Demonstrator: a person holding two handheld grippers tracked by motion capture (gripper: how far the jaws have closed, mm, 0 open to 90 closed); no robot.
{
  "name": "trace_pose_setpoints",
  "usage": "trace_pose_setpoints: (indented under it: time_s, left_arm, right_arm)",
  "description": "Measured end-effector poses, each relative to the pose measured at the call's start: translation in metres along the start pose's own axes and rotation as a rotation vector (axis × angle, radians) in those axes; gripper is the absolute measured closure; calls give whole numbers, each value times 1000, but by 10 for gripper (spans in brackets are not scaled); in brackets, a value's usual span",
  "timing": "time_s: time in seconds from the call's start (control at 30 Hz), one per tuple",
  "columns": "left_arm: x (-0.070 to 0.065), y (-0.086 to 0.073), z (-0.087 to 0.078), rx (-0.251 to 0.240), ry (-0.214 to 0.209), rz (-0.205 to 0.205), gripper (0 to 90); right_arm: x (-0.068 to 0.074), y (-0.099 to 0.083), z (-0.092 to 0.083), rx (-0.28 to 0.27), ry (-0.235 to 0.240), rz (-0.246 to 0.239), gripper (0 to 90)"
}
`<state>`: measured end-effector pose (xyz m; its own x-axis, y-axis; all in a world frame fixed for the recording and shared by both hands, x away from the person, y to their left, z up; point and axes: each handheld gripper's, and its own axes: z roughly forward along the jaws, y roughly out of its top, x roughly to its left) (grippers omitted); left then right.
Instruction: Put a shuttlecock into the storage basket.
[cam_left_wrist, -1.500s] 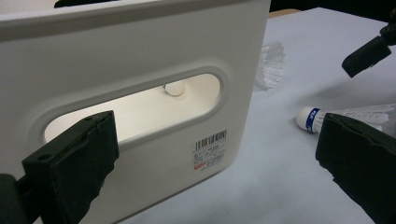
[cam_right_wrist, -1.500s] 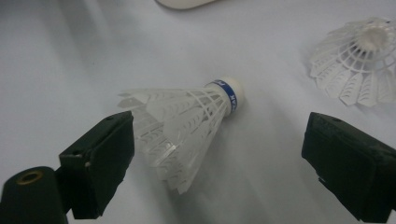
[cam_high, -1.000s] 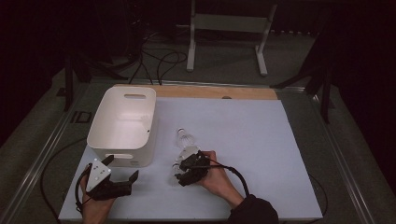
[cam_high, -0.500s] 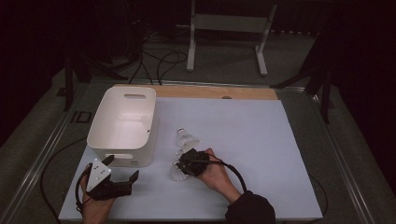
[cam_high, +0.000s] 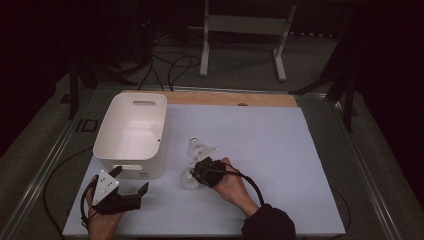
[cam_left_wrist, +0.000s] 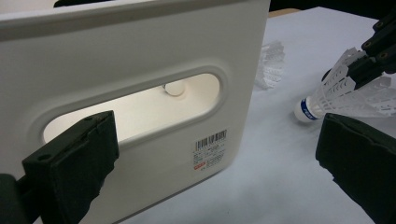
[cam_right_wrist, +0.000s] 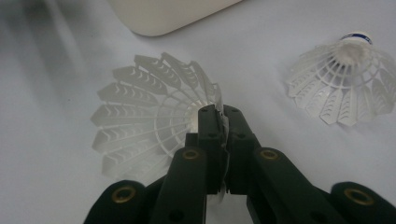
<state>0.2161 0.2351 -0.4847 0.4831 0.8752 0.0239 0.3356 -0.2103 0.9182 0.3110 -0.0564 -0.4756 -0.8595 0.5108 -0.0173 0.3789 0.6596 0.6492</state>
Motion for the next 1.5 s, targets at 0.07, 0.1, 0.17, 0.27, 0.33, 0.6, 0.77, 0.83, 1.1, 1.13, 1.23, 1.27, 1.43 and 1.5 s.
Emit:
trace_pose_setpoints:
  time_s: [0.07, 0.1, 0.17, 0.27, 0.33, 0.6, 0.77, 0.83, 1.1, 1.13, 1.23, 1.27, 1.43, 1.5]
  left_arm:
    - [0, 0, 0, 0, 0, 0, 0]
    - [0, 0, 0, 0, 0, 0, 0]
    - [0, 0, 0, -1, 1, -1, 0]
    - [0, 0, 0, 0, 0, 0, 0]
    - [0, 0, 0, 0, 0, 0, 0]
    - [0, 0, 0, 0, 0, 0, 0]
    - [0, 0, 0, 0, 1, 0, 0]
    - [0, 0, 0, 0, 0, 0, 0]
    - [0, 0, 0, 1, 0, 0, 0]
    - [0, 0, 0, 0, 0, 0, 0]
    - [0, 0, 0, 0, 0, -1, 0]
    - [0, 0, 0, 0, 0, 0, 0]
    - [0, 0, 0, 0, 0, 0, 0]
    - [0, 0, 0, -1, -1, 0, 0]
  right_arm:
    - [0, 0, -1, -1, 1, 10, 871]
    - [0, 1, -1, -2, 0, 9, 871]
    - [-1, 1, -2, -5, -3, 18, 871]
    - [-3, 2, -3, -10, -4, 18, 871]
    - [-3, 3, -4, -12, -3, 30, 871]
    - [-3, 6, -8, -21, -11, 38, 871]
    - [-4, 9, -10, -27, -16, 41, 872]
    - [-3, 10, -11, -30, -10, 47, 872]
    - [-3, 14, -14, -40, -8, 53, 871]
    - [-3, 15, -14, -43, -6, 51, 872]
    - [-2, 16, -16, -46, -10, 64, 872]
    - [-2, 17, -16, -46, -8, 55, 872]
    - [-3, 19, -19, -51, -14, 66, 872]
    - [-4, 20, -21, -57, -9, 74, 872]
